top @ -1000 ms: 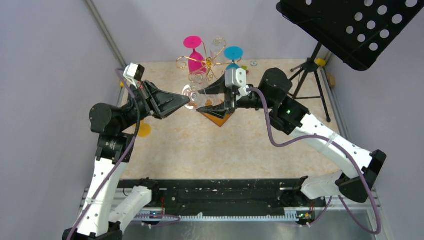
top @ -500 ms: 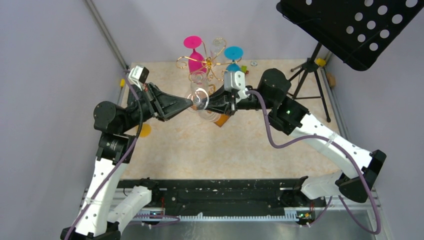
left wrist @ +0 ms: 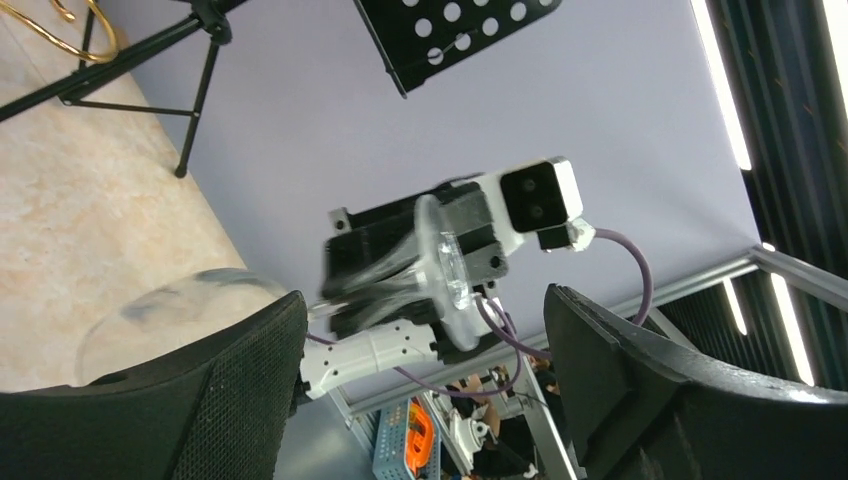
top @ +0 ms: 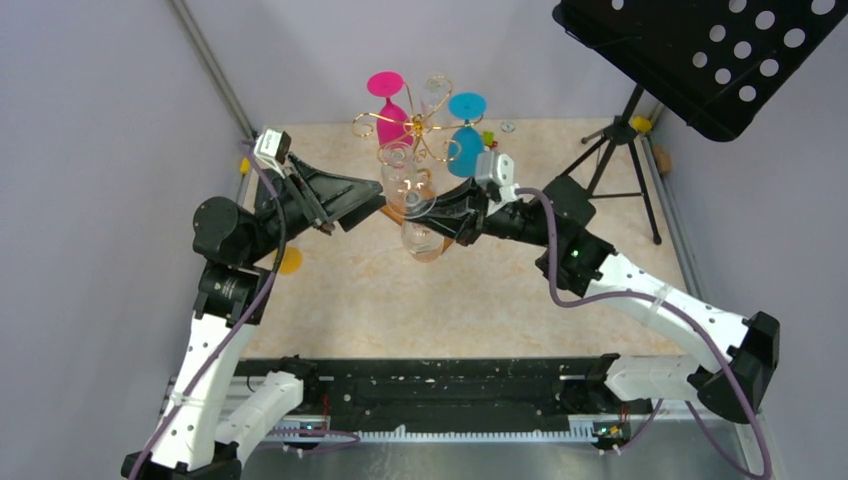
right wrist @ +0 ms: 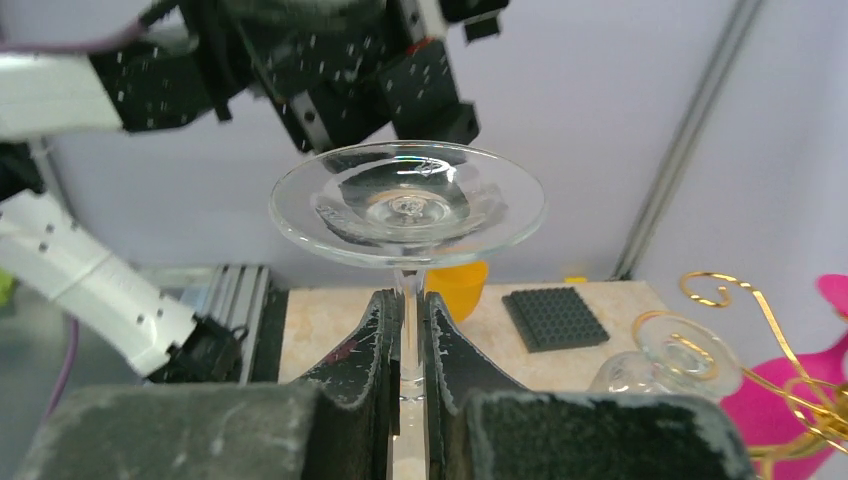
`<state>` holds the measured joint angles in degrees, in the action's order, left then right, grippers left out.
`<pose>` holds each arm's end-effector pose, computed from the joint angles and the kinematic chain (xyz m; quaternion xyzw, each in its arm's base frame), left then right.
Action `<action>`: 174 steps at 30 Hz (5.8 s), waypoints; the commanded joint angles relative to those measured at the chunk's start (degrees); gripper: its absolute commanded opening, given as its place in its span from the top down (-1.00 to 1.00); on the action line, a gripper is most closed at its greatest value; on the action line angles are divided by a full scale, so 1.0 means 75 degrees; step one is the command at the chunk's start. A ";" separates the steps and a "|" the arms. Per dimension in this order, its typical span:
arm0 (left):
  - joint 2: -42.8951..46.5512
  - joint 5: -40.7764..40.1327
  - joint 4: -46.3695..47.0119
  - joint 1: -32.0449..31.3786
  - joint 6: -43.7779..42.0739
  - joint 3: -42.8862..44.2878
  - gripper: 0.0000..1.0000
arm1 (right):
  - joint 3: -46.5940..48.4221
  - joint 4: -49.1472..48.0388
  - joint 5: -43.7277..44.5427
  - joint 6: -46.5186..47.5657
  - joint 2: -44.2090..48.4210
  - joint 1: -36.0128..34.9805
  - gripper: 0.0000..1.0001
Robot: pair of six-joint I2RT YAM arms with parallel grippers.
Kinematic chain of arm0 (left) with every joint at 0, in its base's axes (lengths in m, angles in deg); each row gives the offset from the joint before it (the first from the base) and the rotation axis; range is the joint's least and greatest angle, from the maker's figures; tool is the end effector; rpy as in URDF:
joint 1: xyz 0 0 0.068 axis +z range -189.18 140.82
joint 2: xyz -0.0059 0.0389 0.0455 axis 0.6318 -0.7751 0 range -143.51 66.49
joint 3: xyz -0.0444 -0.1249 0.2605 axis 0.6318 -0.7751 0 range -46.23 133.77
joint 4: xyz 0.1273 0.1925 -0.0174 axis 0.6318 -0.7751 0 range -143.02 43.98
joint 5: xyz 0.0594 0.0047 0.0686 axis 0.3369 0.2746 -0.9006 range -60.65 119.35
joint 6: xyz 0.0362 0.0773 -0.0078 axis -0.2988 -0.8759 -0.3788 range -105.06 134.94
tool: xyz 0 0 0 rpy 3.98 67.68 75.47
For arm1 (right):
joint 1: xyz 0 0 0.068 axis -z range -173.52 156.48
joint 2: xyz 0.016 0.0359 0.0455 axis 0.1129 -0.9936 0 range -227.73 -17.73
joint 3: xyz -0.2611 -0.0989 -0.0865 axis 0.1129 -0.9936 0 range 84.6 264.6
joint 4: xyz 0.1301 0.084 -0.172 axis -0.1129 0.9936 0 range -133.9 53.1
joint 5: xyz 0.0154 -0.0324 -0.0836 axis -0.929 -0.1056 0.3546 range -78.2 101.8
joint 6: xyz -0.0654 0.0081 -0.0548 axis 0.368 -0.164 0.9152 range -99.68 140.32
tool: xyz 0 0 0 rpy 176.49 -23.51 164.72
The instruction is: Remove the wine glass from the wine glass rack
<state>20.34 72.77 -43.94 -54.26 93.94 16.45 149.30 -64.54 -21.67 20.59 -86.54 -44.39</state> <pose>0.1141 -0.0845 0.4775 -0.0321 0.6190 -0.6992 0.3563 0.1350 0.2319 0.4621 -0.4554 0.4171 0.4837 0.6202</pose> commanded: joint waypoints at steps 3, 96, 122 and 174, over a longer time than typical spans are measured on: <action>-0.0139 -0.0542 0.0198 -0.0009 -0.0400 -0.0025 -0.83 | -0.0481 -0.2590 0.2056 -0.1042 0.1047 -0.0067 1.00; -0.1181 -0.1059 0.4400 -0.0943 0.2861 -0.0378 0.45 | -0.2036 -0.9589 0.5203 -0.6705 -0.1278 -0.0069 1.00; -0.1052 -0.1306 0.3884 -0.0942 0.1853 -0.0035 1.00 | -0.2432 -0.8639 0.5092 -0.6279 -0.0389 -0.0069 -0.41; -0.2402 -0.6786 -0.7902 -0.0907 -0.7968 0.2366 1.00 | -0.4163 -0.3995 0.5930 -0.6086 0.3007 -0.0061 -0.54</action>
<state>2.24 18.15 -104.22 -61.25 34.80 37.67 118.64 -94.27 21.58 -24.89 -66.32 -44.41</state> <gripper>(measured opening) 0.136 0.770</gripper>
